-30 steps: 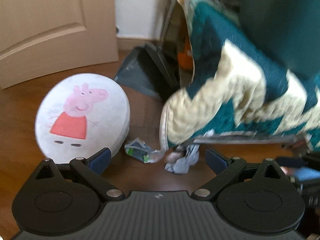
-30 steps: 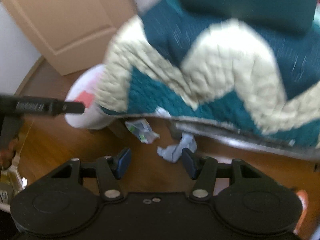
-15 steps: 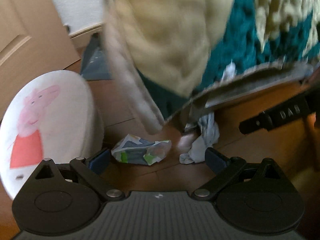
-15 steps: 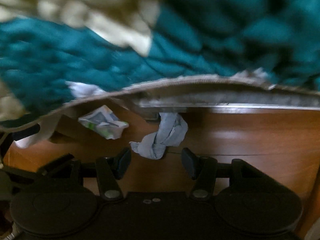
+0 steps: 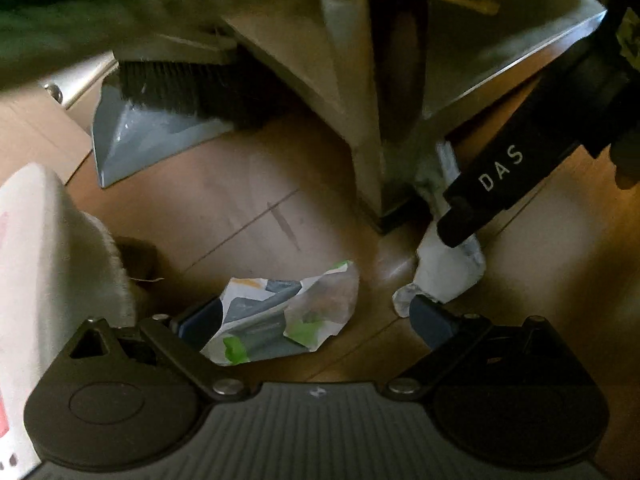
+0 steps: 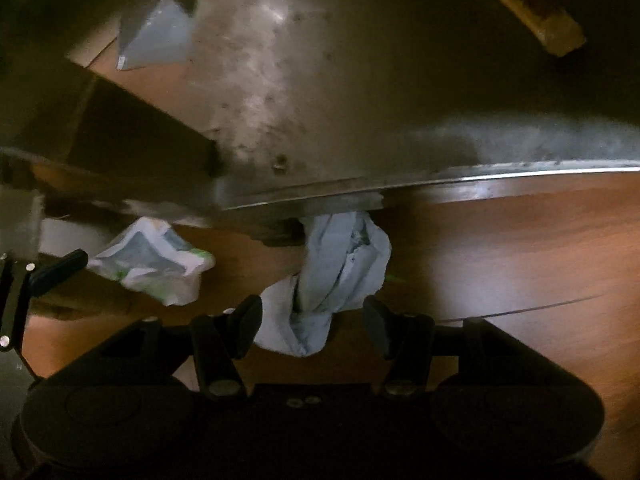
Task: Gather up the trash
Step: 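Move both tools down toward the wrapper and grey cloth on the floor, then grasp the green-and-white wrapper with the left tool while the right tool grasps the grey cloth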
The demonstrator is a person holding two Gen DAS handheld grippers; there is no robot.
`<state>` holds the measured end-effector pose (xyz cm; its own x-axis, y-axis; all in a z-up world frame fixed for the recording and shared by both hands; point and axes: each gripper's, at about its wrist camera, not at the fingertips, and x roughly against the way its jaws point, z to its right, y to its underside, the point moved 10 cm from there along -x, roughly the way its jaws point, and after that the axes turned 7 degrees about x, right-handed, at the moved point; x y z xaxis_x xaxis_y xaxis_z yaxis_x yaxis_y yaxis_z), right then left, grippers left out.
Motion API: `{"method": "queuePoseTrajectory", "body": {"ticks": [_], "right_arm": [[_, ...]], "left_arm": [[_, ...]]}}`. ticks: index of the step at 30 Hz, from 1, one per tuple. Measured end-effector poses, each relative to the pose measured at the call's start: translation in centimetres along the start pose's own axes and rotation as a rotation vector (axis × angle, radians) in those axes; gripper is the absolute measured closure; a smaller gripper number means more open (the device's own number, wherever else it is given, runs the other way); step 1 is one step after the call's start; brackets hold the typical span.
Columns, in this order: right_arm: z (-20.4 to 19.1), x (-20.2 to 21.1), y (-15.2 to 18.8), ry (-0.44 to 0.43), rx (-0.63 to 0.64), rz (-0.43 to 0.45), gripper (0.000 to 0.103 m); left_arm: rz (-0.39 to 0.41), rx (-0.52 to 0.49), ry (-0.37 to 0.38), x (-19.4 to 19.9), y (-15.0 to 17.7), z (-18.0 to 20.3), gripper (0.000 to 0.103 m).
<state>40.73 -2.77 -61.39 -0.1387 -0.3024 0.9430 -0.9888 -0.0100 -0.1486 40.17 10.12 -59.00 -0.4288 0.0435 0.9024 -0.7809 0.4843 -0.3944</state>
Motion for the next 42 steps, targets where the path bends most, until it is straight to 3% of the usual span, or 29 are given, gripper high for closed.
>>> {"method": "queuePoseTrajectory", "body": {"ticks": [6, 12, 14, 22, 25, 26, 28, 36, 42], "right_arm": [[0.3, -1.7, -0.3, 0.029, -0.029, -0.005, 0.048], [-0.2, -3.2, -0.5, 0.026, 0.005, -0.040, 0.046], [-0.6, -3.3, -0.5, 0.032, 0.038, -0.043, 0.048], [-0.8, -3.6, 0.9, 0.048, 0.148, -0.062, 0.054], [-0.7, -3.2, 1.8, 0.045, 0.191, -0.081, 0.062], [-0.6, -3.1, 2.1, 0.047, 0.210, -0.089, 0.072], [-0.6, -2.8, 2.8, 0.044, 0.247, -0.108, 0.076], [-0.2, -0.2, 5.2, 0.041, 0.311, -0.121, 0.078], [-0.7, 4.6, 6.5, 0.043, 0.354, -0.079, 0.078]], "left_arm": [[-0.033, 0.011, 0.007, -1.8, -0.2, 0.2, 0.003], [-0.084, 0.067, 0.026, -3.9, 0.4, 0.2, 0.027], [-0.108, 0.086, 0.026, -4.4, 1.0, 0.0, 0.044], [-0.137, 0.172, 0.017, -4.3, 2.5, -0.1, 0.069], [-0.143, 0.237, 0.011, -3.9, 3.0, -0.3, 0.073], [-0.147, 0.262, 0.016, -3.9, 3.3, -0.4, 0.075], [-0.156, 0.299, 0.024, -3.3, 4.0, -0.3, 0.078], [-0.179, 0.395, 0.058, -0.6, 6.4, 0.0, 0.086], [-0.169, 0.477, 0.067, 3.4, 7.3, -1.2, 0.088]]}}
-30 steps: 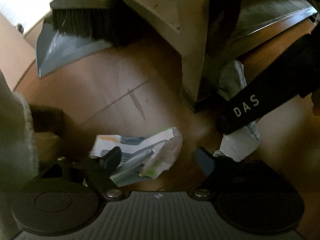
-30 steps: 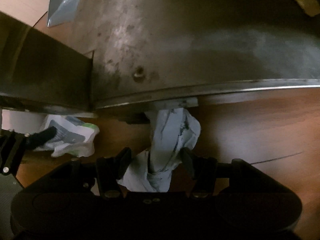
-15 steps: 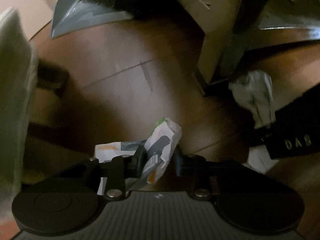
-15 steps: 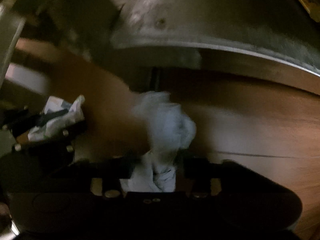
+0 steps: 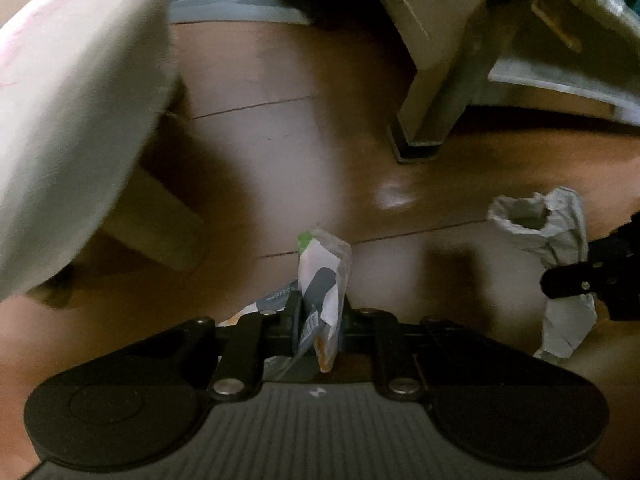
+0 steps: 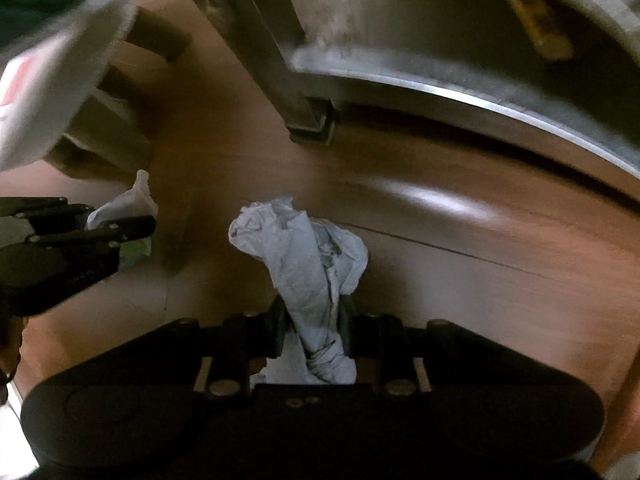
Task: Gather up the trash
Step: 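Grasp the green-and-white wrapper with the left tool while the right tool grasps the grey cloth, then carry the wrapper with the left tool while the right tool carries the grey cloth to the wastebasket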
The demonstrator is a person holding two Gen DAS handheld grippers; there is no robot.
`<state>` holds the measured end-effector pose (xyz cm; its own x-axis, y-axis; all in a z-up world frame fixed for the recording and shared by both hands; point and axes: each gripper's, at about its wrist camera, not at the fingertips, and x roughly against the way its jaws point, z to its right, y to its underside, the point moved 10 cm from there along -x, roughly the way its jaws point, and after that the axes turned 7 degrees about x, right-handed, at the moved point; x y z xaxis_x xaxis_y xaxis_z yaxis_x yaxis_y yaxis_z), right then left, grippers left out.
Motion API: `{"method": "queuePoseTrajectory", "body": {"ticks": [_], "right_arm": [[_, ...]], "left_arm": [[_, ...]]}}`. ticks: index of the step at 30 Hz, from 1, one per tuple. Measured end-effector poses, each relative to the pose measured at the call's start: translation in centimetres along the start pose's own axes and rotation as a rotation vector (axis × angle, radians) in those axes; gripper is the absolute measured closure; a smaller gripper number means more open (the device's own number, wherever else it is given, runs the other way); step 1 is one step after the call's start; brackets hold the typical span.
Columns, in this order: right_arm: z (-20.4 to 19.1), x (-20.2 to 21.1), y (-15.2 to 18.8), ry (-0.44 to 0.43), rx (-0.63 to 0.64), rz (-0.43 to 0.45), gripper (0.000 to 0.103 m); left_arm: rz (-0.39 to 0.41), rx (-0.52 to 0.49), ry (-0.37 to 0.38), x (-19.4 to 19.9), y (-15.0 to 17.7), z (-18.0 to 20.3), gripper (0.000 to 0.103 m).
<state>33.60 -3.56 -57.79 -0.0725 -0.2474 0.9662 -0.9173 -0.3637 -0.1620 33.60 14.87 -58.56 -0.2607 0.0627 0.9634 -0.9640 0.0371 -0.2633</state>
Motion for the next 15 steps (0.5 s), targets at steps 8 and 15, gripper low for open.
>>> {"method": "queuePoseTrajectory", "body": {"ticks": [8, 15], "right_arm": [[-0.3, 9.6, 1.0, 0.022, 0.037, 0.110, 0.078], [-1.2, 20.0, 1.6, 0.023, 0.050, 0.248, 0.078]], "left_arm": [[0.093, -0.001, -0.002, 8.7, 0.3, -0.9, 0.088], [0.233, -0.010, -0.030, 19.2, -1.4, -1.1, 0.088]]}}
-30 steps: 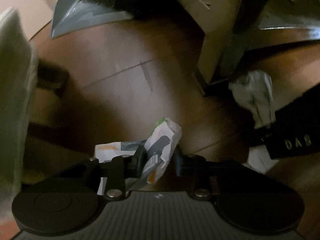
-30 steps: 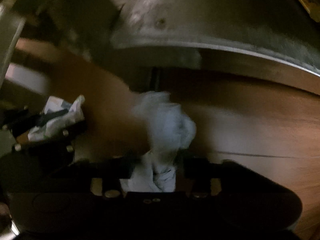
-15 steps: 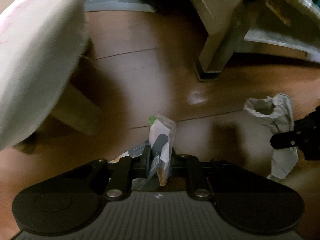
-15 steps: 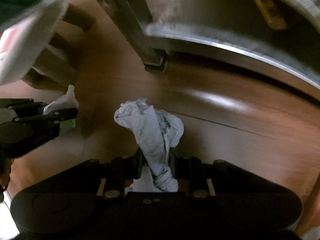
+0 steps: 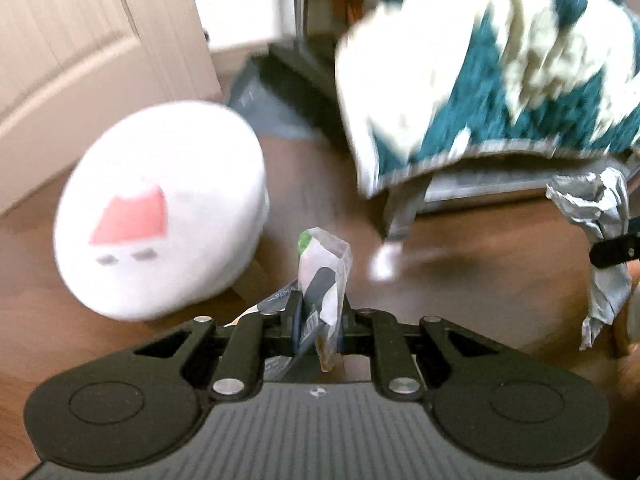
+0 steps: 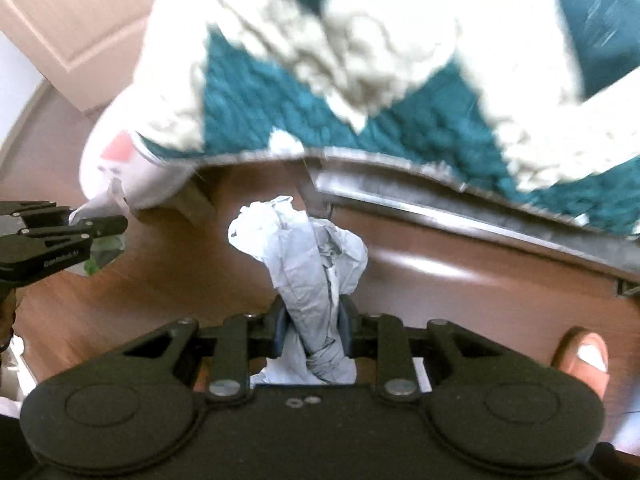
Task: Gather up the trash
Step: 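Carry the wrapper with the left tool while the right tool carries the grey cloth to the wastebasket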
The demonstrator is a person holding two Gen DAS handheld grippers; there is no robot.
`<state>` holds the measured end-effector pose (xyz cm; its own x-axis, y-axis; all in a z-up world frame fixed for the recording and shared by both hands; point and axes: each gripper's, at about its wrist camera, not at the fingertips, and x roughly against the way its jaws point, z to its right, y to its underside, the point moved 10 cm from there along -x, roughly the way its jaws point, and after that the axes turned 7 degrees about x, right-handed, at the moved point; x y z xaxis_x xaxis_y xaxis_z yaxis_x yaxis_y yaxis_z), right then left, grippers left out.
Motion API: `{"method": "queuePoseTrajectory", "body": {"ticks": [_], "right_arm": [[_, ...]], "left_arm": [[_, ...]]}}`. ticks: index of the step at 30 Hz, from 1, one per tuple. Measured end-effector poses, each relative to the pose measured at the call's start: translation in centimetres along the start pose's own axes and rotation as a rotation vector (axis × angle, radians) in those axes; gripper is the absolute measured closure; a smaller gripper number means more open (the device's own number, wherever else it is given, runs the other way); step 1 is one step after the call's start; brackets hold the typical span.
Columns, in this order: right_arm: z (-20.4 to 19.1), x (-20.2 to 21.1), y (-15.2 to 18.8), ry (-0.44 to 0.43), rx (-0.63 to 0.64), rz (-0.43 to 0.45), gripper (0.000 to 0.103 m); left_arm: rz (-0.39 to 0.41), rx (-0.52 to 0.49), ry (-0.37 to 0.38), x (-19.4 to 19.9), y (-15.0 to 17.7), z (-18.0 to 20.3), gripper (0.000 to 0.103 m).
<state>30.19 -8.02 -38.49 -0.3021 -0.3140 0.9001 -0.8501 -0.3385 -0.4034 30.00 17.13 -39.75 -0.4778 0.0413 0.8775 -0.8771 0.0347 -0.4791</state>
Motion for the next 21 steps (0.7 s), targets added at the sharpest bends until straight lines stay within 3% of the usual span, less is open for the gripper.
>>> {"method": "queuePoseTrajectory", "body": {"ticks": [12, 21], "right_arm": [[-2.7, 16.8, -3.8, -0.036, 0.061, 0.288, 0.078], [-2.3, 28.3, -6.5, -0.012, 0.078, 0.507, 0.078]], "left_arm": [[0.294, -0.020, 0.007, 19.2, -9.4, 3.9, 0.088], [0.481, -0.033, 0.030, 29.6, -13.8, 10.1, 0.088]]}}
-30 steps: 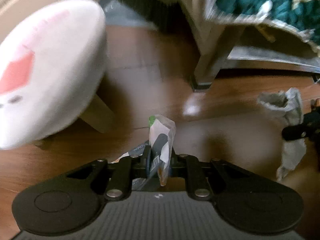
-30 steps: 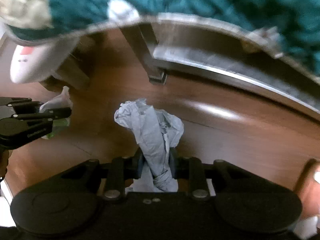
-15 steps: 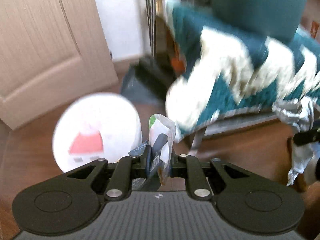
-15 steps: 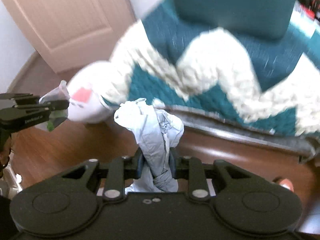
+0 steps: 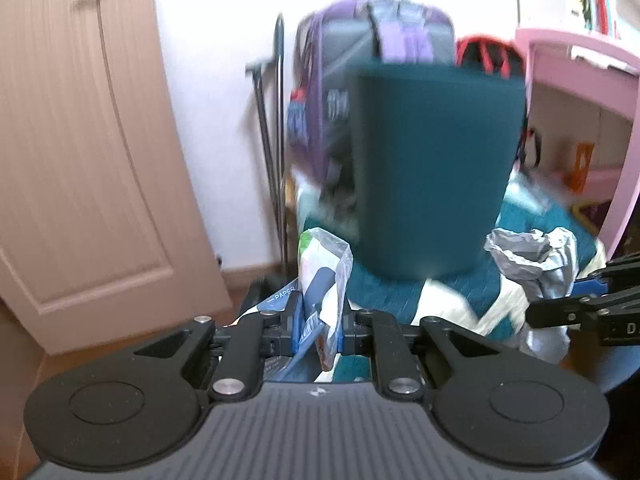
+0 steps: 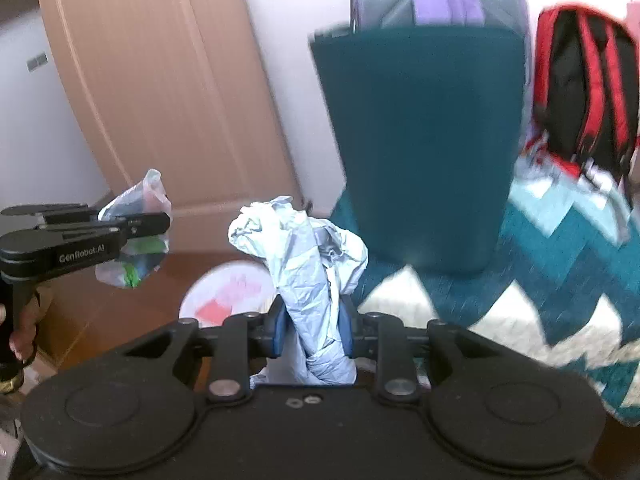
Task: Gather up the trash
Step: 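Carry the wrapper with the left tool while the right tool carries the grey cloth to the wastebasket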
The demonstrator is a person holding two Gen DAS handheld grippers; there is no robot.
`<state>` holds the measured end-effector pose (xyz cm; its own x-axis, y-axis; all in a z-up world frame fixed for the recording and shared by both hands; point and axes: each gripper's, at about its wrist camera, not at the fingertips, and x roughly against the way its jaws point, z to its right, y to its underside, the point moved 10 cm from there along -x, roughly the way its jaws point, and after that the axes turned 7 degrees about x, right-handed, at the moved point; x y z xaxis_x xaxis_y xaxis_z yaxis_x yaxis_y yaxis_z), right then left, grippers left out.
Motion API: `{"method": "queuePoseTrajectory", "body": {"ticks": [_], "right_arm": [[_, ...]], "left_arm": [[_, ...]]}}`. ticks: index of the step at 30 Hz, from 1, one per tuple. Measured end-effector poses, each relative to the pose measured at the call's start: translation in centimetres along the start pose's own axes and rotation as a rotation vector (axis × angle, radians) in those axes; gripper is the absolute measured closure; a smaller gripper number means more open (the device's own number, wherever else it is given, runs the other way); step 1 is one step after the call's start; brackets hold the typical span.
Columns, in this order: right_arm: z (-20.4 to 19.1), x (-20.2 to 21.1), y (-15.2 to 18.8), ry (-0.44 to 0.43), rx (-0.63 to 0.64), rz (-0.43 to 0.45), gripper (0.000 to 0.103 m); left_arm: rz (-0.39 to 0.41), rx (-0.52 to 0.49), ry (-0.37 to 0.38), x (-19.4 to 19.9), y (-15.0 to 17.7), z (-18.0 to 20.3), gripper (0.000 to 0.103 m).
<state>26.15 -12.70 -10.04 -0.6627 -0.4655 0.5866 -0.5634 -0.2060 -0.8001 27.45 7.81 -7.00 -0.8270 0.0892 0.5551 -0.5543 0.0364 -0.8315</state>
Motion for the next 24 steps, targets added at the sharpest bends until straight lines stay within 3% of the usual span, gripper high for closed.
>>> {"method": "queuePoseTrajectory", "body": {"ticks": [12, 18, 24], "right_arm": [[2.1, 8.8, -10.5, 0.043, 0.044, 0.265, 0.078], [4.1, 10.4, -14.5, 0.063, 0.046, 0.327, 0.078], [6.7, 10.4, -18.3, 0.097, 0.073, 0.367, 0.078]], "left_arm": [[0.193, 0.009, 0.033, 6.2, -10.9, 6.5, 0.088], [0.228, 0.035, 0.037, 7.0, -14.6, 8.7, 0.088], [0.207, 0.089, 0.065, 5.0, -17.8, 10.8, 0.088]]}}
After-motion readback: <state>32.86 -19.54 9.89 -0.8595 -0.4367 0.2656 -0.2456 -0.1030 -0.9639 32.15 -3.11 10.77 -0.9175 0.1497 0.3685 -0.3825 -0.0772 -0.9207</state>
